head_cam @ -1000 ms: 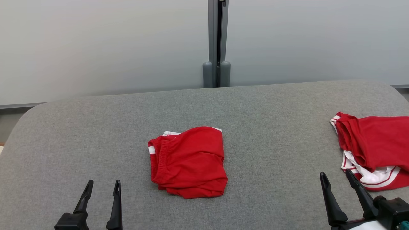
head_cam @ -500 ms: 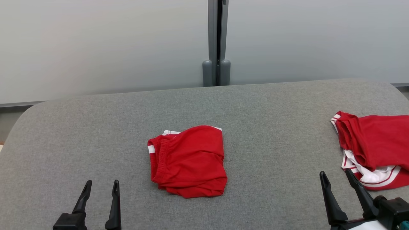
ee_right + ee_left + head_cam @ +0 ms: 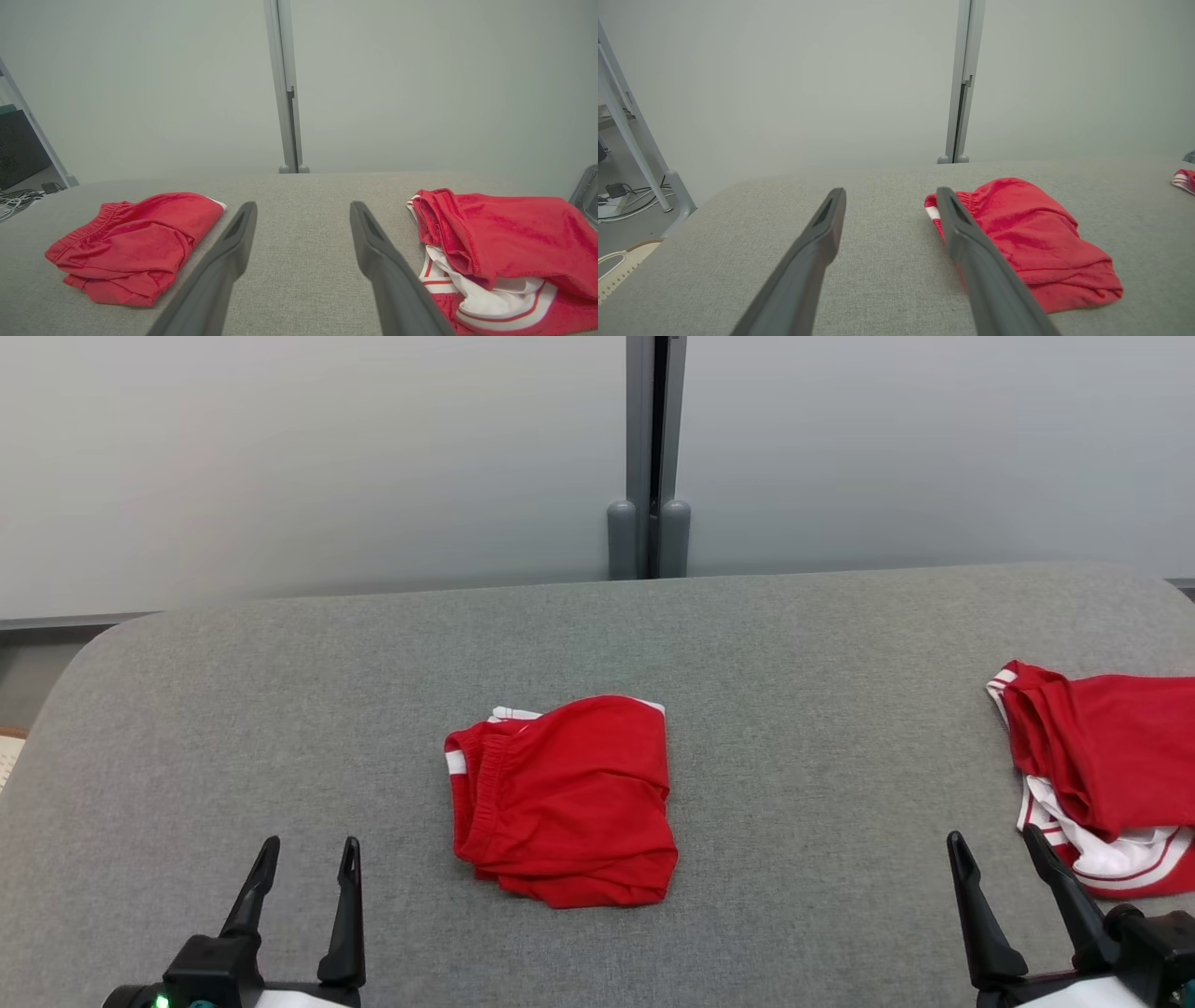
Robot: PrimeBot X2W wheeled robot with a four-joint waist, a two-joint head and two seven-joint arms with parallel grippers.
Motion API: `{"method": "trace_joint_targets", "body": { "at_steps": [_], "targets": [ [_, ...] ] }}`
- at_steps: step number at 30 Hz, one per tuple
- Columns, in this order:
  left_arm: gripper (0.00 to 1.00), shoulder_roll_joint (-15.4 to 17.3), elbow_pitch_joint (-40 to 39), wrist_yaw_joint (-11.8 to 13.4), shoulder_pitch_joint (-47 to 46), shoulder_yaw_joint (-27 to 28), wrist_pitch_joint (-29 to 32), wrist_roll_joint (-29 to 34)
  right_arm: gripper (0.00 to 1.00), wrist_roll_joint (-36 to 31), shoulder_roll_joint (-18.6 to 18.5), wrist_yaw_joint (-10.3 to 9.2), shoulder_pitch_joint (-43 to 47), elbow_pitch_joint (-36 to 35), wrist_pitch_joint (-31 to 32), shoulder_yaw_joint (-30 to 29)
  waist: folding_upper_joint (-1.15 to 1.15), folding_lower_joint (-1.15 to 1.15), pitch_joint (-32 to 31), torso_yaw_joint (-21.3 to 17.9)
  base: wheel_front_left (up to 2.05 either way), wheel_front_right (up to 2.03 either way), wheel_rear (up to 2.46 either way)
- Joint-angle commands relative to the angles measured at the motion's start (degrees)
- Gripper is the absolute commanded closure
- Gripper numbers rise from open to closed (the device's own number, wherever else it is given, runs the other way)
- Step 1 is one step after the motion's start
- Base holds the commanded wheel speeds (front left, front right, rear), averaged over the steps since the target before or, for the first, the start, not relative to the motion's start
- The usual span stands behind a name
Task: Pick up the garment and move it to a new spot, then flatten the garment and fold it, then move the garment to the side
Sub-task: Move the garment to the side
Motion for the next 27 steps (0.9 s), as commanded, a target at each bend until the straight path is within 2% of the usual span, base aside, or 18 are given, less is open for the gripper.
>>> {"method": "trace_joint_targets", "body": {
  "at_steps": [1, 7, 12, 19, 27],
  "targets": [
    [0.00, 0.32, 0.06, -0.16, -1.45, -0.11, -0.26, 0.05, 0.00, -0.41, -0.02, 0.01, -0.59, -0.08, 0.13, -0.09, 0.00, 0.00, 0.54, 0.82, 0.00, 0.00, 0.00],
    [0.00, -0.80, 0.23, -0.69, -6.97, -1.20, -1.24, 0.46, 0.00, -0.21, -0.08, 0.01, -4.08, 1.41, 0.05, -0.33, 0.00, 0.00, 4.63, 5.32, 0.00, 0.00, 0.00],
    [0.00, -2.54, 1.38, -1.25, -12.00, -2.02, -2.70, 0.08, 0.00, 0.16, -0.63, 0.01, -9.48, 6.25, -0.27, 1.39, 0.00, 0.00, 8.68, 10.29, 0.00, 0.00, 0.00],
    [0.00, -4.94, 3.68, -1.94, -16.73, -2.96, -4.20, -0.52, 0.00, 1.62, -0.92, 0.01, -18.17, 17.99, -1.19, 6.67, 0.00, 0.00, 12.90, 16.11, 0.00, 0.00, 0.00],
    [0.00, -6.30, 4.80, -2.61, -18.68, -2.80, -4.55, -0.12, 0.00, 4.60, 1.54, 0.01, -27.09, 35.22, -2.31, 11.11, 0.00, 0.00, 15.40, 17.79, 0.00, 0.00, 0.00]
  ]
}}
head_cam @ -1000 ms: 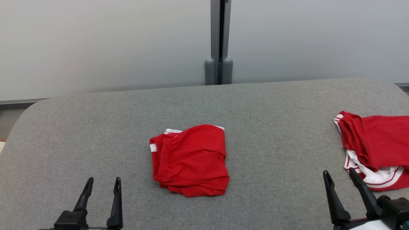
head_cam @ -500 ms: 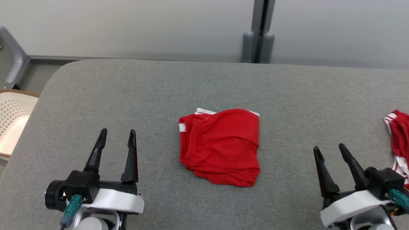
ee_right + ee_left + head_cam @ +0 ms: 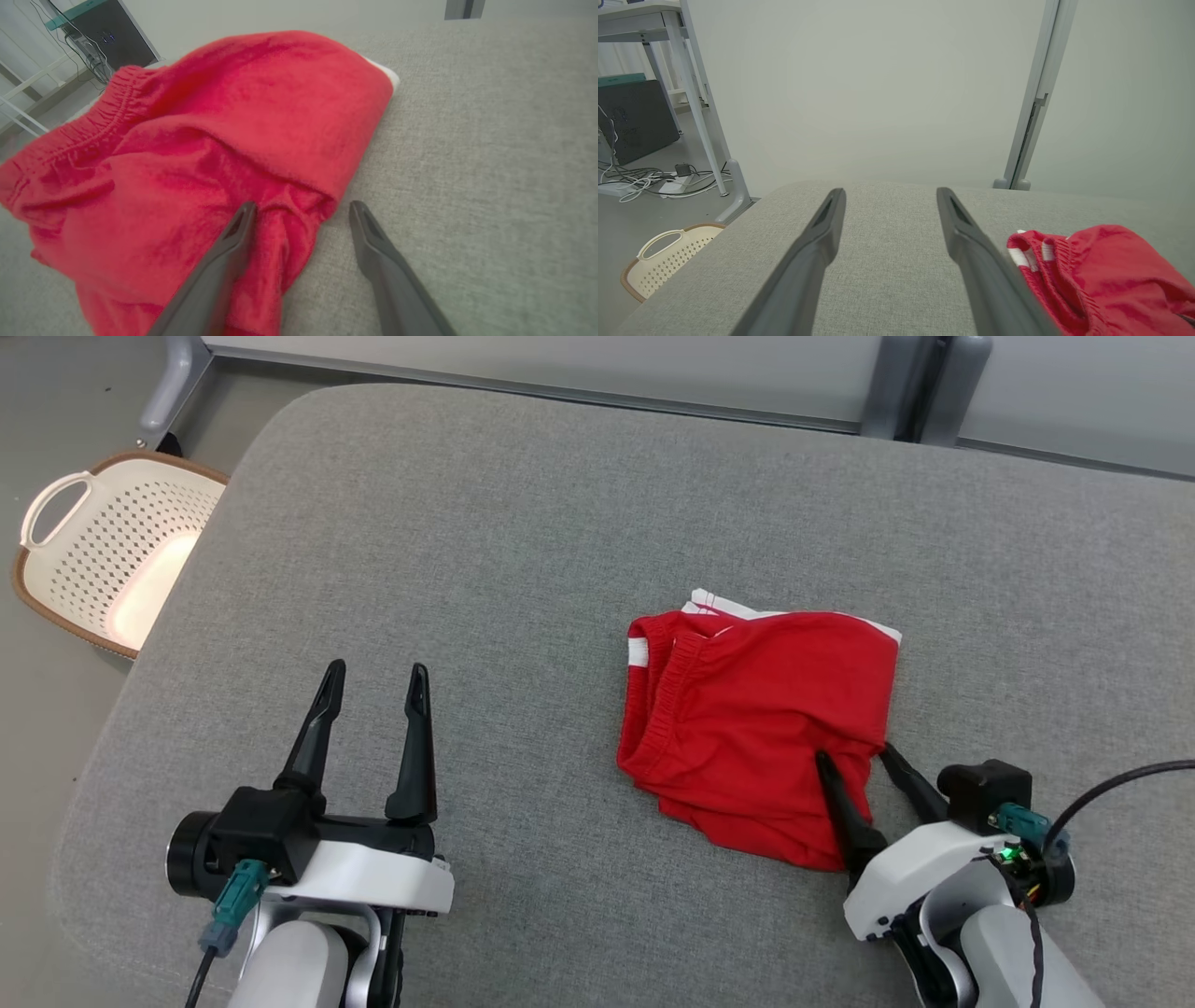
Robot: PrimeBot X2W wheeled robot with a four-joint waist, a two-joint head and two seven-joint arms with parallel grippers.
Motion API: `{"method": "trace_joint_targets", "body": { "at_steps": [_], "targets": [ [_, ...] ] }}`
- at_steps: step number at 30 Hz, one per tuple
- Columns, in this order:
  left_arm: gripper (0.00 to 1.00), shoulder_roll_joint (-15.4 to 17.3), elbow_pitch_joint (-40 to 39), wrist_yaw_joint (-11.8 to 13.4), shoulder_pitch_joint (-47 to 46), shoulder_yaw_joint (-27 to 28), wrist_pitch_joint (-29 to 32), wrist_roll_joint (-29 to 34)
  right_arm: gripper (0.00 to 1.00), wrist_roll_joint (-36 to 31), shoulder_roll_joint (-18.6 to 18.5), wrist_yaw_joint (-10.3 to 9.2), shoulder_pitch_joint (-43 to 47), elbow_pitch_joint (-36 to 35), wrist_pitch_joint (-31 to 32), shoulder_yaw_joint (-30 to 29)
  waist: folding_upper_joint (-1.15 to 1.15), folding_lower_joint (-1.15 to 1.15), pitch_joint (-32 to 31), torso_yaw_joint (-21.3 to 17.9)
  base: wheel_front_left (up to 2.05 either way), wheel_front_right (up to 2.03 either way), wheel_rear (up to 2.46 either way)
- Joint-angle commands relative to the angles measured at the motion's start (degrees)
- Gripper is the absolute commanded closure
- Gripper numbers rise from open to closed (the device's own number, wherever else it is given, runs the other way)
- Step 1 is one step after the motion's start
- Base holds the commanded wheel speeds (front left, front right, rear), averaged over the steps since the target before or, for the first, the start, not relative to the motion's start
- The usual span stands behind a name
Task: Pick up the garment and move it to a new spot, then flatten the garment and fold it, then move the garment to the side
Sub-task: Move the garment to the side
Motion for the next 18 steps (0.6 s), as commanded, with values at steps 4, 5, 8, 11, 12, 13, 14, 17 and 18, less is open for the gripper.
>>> {"method": "trace_joint_targets", "body": {
  "at_steps": [4, 5, 8, 11, 12, 13, 14, 17, 18],
  "targets": [
    [0.00, -0.33, -0.20, -0.77, -0.79, 0.45, -0.20, 0.44, 0.45, 3.01, 1.20, 0.04, -1.25, 7.36, 1.40, 2.60, 0.00, 0.00, 0.67, -0.08, 0.00, 0.00, 0.00],
    [0.00, -0.38, -0.33, -0.81, -0.87, 0.51, -0.21, 0.58, 0.95, 3.68, 1.50, 0.11, -1.38, 8.53, 1.65, 3.68, 0.00, 0.00, 0.69, -0.31, 0.00, 0.00, 0.00],
    [0.00, -0.48, -0.58, -1.06, -0.98, 0.54, -0.21, 1.48, 1.00, 5.72, 1.89, 0.15, -2.15, 10.54, 1.88, 6.72, 0.00, 0.00, 0.88, -1.32, 0.00, 0.00, 0.00],
    [0.00, -0.54, -0.72, -1.31, -0.97, 0.87, -0.22, 2.04, 1.00, 6.97, 1.30, 0.10, -4.02, 11.06, -0.09, 8.60, 0.00, 0.00, 1.01, -2.71, 0.00, 0.00, 0.00],
    [0.00, -0.58, -0.87, -1.45, -0.85, 1.09, -0.22, 2.55, 1.00, 7.22, 0.52, 0.09, -4.99, 11.21, -1.26, 9.96, 0.00, 0.00, 0.96, -3.98, 0.00, 0.00, 0.00],
    [0.00, -0.55, -0.96, -1.53, -0.70, 1.31, -0.22, 2.68, 1.00, 7.25, -0.03, 0.08, -5.37, 11.02, -1.99, 10.82, 0.00, 0.00, 0.92, -4.81, 0.00, 0.00, 0.00],
    [0.00, -0.55, -0.96, -1.53, -0.70, 1.31, -0.22, 2.68, 1.00, 7.25, -0.03, 0.08, -5.37, 11.02, -1.99, 10.82, 0.00, 0.00, 0.92, -4.81, 0.00, 0.00, 0.00],
    [0.00, -0.35, -1.42, -1.76, -0.15, 1.73, -0.21, 3.33, 1.00, 7.76, -2.14, -0.07, -5.54, 10.53, -3.53, 13.31, 0.00, 0.00, 0.74, -7.98, 0.00, 0.00, 0.00],
    [0.00, -0.14, -1.62, -1.71, 0.07, 2.05, -0.21, 3.49, 1.00, 7.78, -2.98, -0.09, -5.57, 10.39, -4.02, 14.07, 0.00, 0.00, 0.66, -9.47, 0.00, 0.00, 0.00]
  ]
}}
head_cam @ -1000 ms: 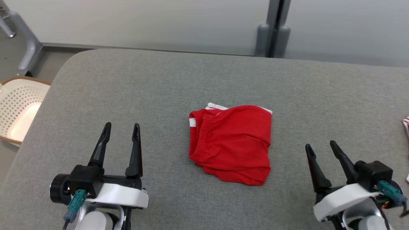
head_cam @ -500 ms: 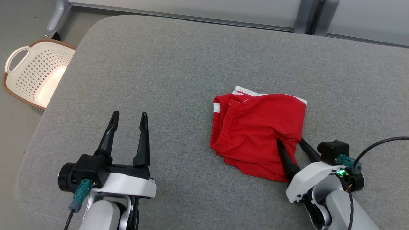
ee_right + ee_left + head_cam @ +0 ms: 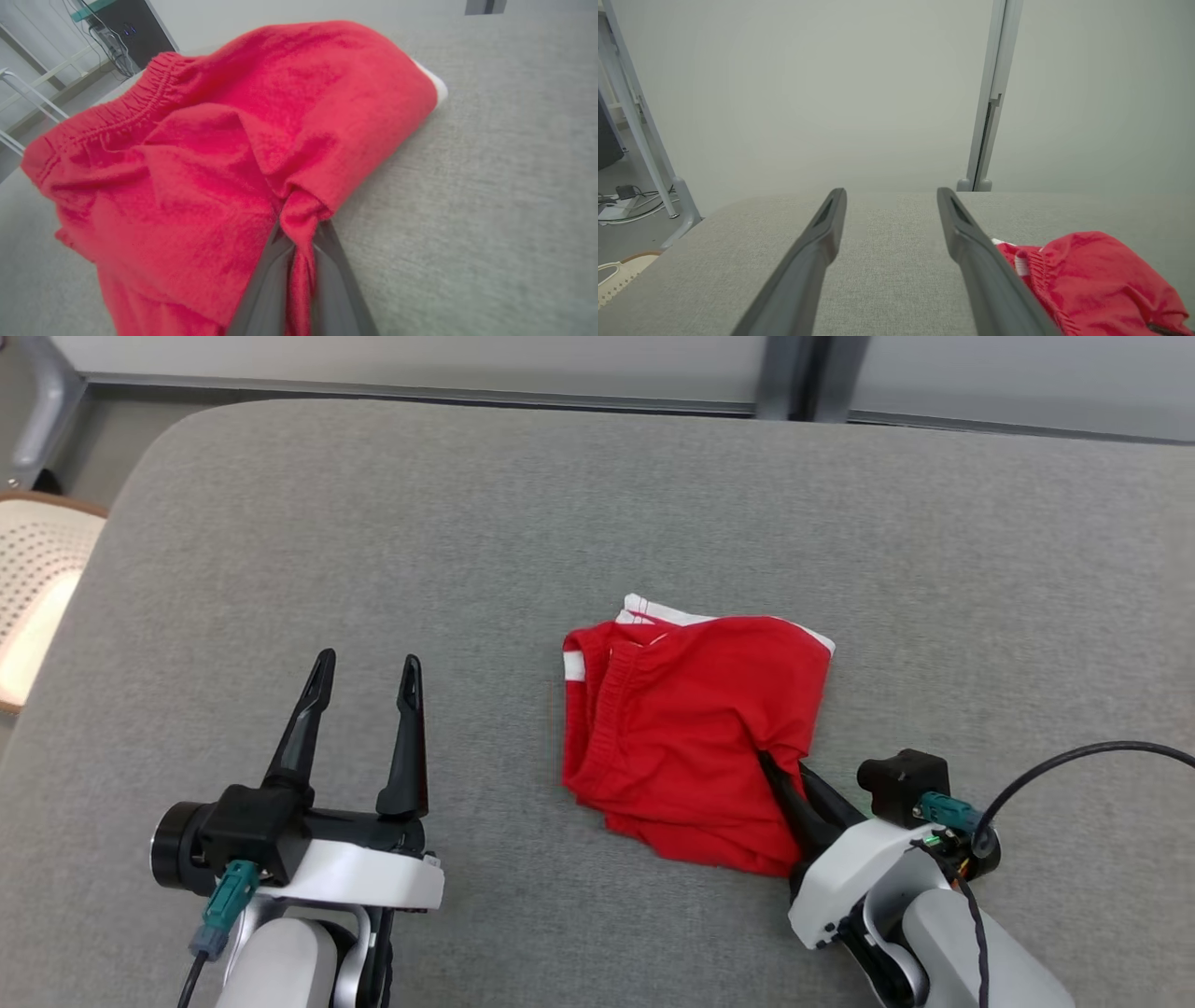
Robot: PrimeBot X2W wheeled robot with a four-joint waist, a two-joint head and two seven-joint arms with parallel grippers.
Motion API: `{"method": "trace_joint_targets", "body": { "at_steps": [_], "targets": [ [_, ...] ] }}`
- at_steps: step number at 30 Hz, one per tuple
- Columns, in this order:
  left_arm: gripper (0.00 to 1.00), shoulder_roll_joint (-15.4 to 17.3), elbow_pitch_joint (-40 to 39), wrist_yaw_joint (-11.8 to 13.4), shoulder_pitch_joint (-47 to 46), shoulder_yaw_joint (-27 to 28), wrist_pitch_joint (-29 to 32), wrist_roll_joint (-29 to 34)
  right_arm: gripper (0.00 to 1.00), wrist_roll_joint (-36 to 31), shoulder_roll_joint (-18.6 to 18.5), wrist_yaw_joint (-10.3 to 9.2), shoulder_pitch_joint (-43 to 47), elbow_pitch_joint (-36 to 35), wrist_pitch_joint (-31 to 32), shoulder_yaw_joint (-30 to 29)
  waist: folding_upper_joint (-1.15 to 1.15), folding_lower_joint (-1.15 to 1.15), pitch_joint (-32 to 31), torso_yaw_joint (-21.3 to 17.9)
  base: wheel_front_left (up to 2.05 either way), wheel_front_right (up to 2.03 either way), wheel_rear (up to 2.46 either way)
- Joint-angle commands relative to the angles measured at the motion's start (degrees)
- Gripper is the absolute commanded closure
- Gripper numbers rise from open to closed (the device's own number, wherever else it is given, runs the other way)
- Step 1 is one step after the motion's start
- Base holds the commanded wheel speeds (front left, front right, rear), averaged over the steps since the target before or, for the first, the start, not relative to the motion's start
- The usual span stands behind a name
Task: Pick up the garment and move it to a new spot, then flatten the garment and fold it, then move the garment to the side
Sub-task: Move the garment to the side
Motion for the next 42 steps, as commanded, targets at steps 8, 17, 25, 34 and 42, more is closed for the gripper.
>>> {"method": "trace_joint_targets", "body": {
  "at_steps": [8, 17, 25, 34, 42],
  "targets": [
    [0.00, 1.68, -1.25, -1.04, -0.94, 0.90, -0.22, 1.04, 1.00, 2.49, -9.80, -0.34, 2.64, 0.05, -1.62, 5.29, 0.00, 0.00, 0.38, -14.83, 0.00, 0.00, 0.00],
    [0.00, 3.35, -2.34, -1.41, -2.79, 0.31, 0.71, 1.78, 1.00, 4.12, -18.61, -0.18, -2.92, -2.28, -3.96, 8.41, 0.00, 0.00, 2.65, -24.51, 0.00, 0.00, 0.00],
    [0.00, 4.50, -3.77, -2.10, -4.95, -1.11, 2.57, 2.65, 1.00, 5.32, -24.15, -0.18, -15.31, -1.42, -6.07, 9.56, 0.00, 0.00, 6.62, -27.38, 0.00, 0.00, 0.00],
    [0.00, 4.87, -5.16, -2.57, -7.72, -2.62, 2.63, 3.53, 1.00, 8.76, -36.73, -0.18, -21.64, -0.11, -2.38, 12.16, 0.00, 0.00, 11.03, -24.85, 0.00, 0.00, 0.00],
    [0.00, 6.02, -7.14, -2.76, -9.30, -3.02, 3.47, 4.23, 1.00, 11.96, -40.19, -0.19, -23.38, 4.82, 0.21, 12.02, 0.00, 0.00, 15.13, -24.18, 0.00, 0.00, 0.00]
  ]
}}
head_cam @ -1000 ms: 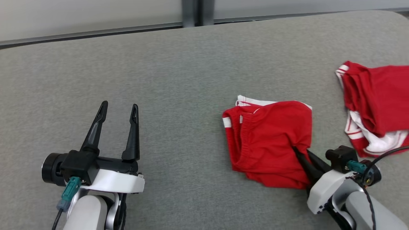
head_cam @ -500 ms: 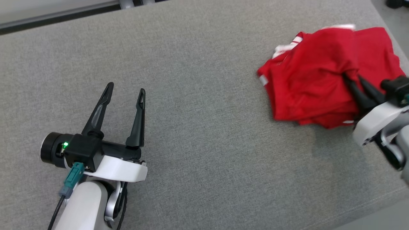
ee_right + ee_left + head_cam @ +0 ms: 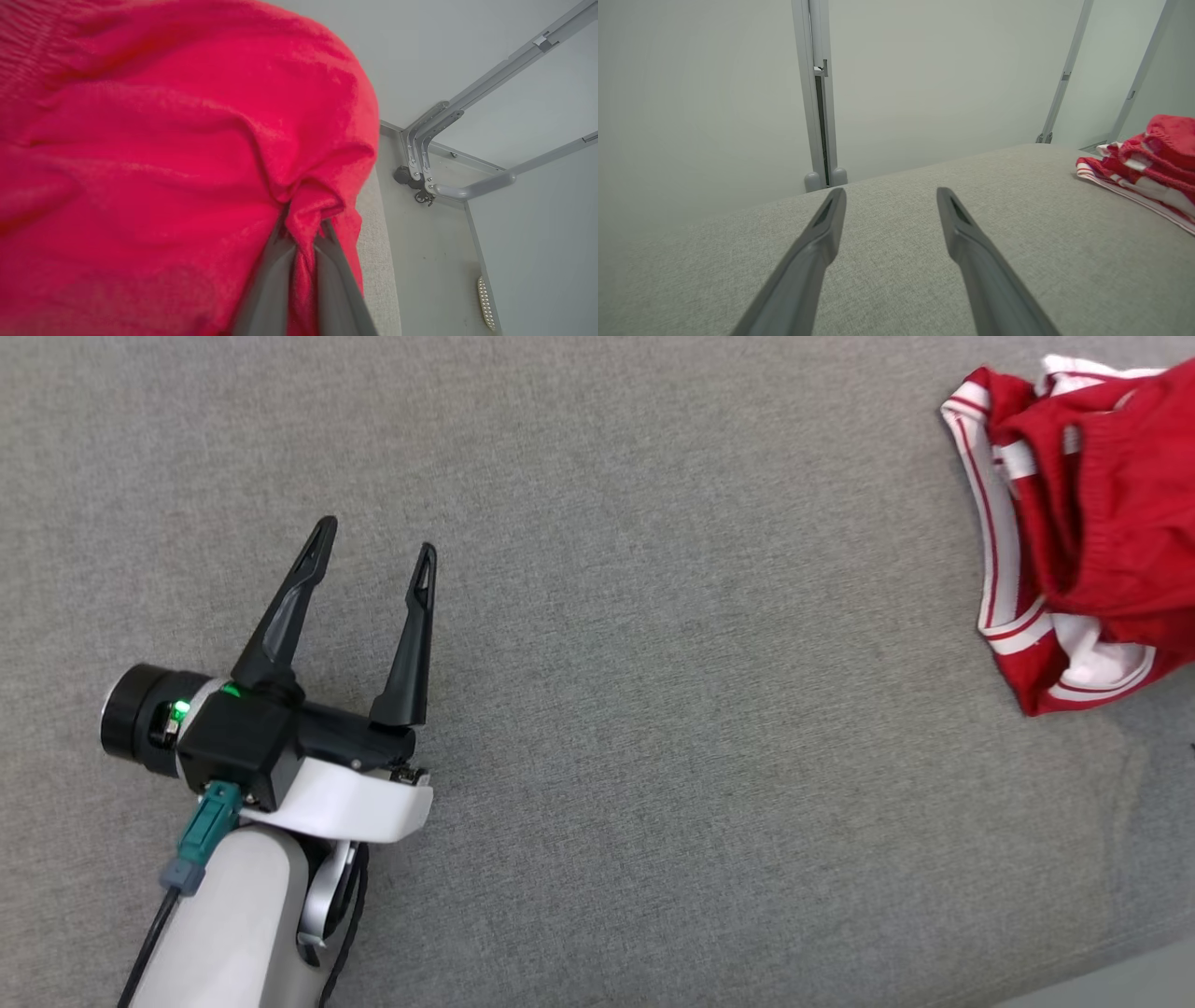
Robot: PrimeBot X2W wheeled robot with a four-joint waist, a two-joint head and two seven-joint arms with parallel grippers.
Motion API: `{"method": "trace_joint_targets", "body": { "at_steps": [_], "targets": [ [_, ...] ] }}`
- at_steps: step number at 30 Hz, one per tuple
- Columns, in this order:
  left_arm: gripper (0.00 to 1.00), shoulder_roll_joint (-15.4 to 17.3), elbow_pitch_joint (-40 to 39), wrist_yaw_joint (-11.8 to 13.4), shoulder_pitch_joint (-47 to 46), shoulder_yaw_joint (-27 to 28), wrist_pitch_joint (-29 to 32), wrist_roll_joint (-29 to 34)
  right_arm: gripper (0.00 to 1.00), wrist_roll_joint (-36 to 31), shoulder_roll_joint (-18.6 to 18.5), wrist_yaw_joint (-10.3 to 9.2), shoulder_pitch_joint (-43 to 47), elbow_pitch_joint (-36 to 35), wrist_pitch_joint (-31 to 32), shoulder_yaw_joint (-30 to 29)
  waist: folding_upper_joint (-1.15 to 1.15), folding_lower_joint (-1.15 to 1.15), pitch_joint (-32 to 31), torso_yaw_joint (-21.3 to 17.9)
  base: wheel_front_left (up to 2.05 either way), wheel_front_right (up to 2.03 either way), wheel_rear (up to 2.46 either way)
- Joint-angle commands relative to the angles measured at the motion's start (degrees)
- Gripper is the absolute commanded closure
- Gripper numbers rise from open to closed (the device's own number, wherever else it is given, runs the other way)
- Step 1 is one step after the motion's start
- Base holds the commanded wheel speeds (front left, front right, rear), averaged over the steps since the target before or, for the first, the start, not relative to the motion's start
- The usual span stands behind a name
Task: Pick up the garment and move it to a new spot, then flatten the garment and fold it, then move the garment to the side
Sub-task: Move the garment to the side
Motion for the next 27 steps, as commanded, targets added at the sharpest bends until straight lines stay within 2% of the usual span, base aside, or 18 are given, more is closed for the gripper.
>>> {"method": "trace_joint_targets", "body": {
  "at_steps": [1, 5, 7, 8, 9, 10, 14, 20, 24, 27],
  "targets": [
    [0.00, 0.30, -0.48, -0.24, -1.36, -0.09, 0.28, 0.74, 1.00, 0.49, 0.47, -0.13, -0.75, 0.94, 0.37, -0.01, 0.00, 0.00, 1.60, 0.44, 0.00, 0.00, 0.00],
    [0.00, 0.74, -1.60, -0.55, -2.96, -0.84, 0.90, 1.18, 1.00, 0.07, 2.67, -0.13, -2.80, 7.08, -0.76, -1.43, 0.00, 0.00, 4.31, 0.88, 0.00, 0.00, 0.00],
    [0.00, 0.93, -2.02, -0.74, -3.69, -1.13, 1.23, 1.50, 1.00, 0.69, 4.97, -0.13, -3.67, 9.37, -2.43, -2.50, 0.00, 0.00, 5.24, 0.86, 0.00, 0.00, 0.00],
    [0.00, 1.04, -2.15, -0.72, -3.86, -1.18, 1.23, 1.58, 0.75, 0.70, 5.86, -0.12, -3.78, 10.60, -2.90, -2.72, 0.00, 0.00, 5.48, 0.79, 0.00, 0.00, 0.00],
    [0.00, 1.14, -2.16, -0.70, -3.94, -1.28, 1.31, 1.53, 0.22, 1.06, 6.79, -0.12, -4.00, 11.52, -3.61, -3.14, 0.00, 0.00, 5.60, 0.67, 0.00, 0.00, 0.00],
    [0.00, 1.22, -2.21, -0.61, -4.01, -1.30, 1.41, 1.55, 0.00, 1.14, 7.53, -0.12, -4.18, 12.36, -4.16, -3.39, 0.00, 0.00, 5.66, 0.49, 0.00, 0.00, 0.00],
    [0.00, 1.40, -1.62, -0.44, -3.76, -1.30, 1.23, 1.08, 0.00, 2.36, 9.38, -0.07, -3.59, 16.17, -6.21, -5.15, 0.00, 0.00, 4.43, -0.30, 0.00, 0.00, 0.00],
    [0.00, 0.73, 0.32, -0.05, -1.77, -1.54, 0.29, 0.01, 0.00, 4.25, 8.21, -0.08, -0.20, 17.16, -8.24, -8.76, 0.00, 0.00, -0.08, -1.09, 0.00, 0.00, 0.00],
    [0.00, 0.17, 1.83, 0.48, 0.04, -1.39, -0.68, -0.82, 0.00, 3.73, 5.67, -0.08, 3.09, 10.23, -8.44, -13.98, 0.00, 0.00, -3.94, -1.02, 0.00, 0.00, 0.00],
    [0.00, -0.13, 2.75, 1.16, 1.80, -0.91, -1.26, -1.58, 0.00, 1.46, 5.47, -0.09, 8.65, 3.00, -8.32, -20.15, 0.00, 0.00, -6.80, -0.70, 0.00, 0.00, 0.00]
  ]
}}
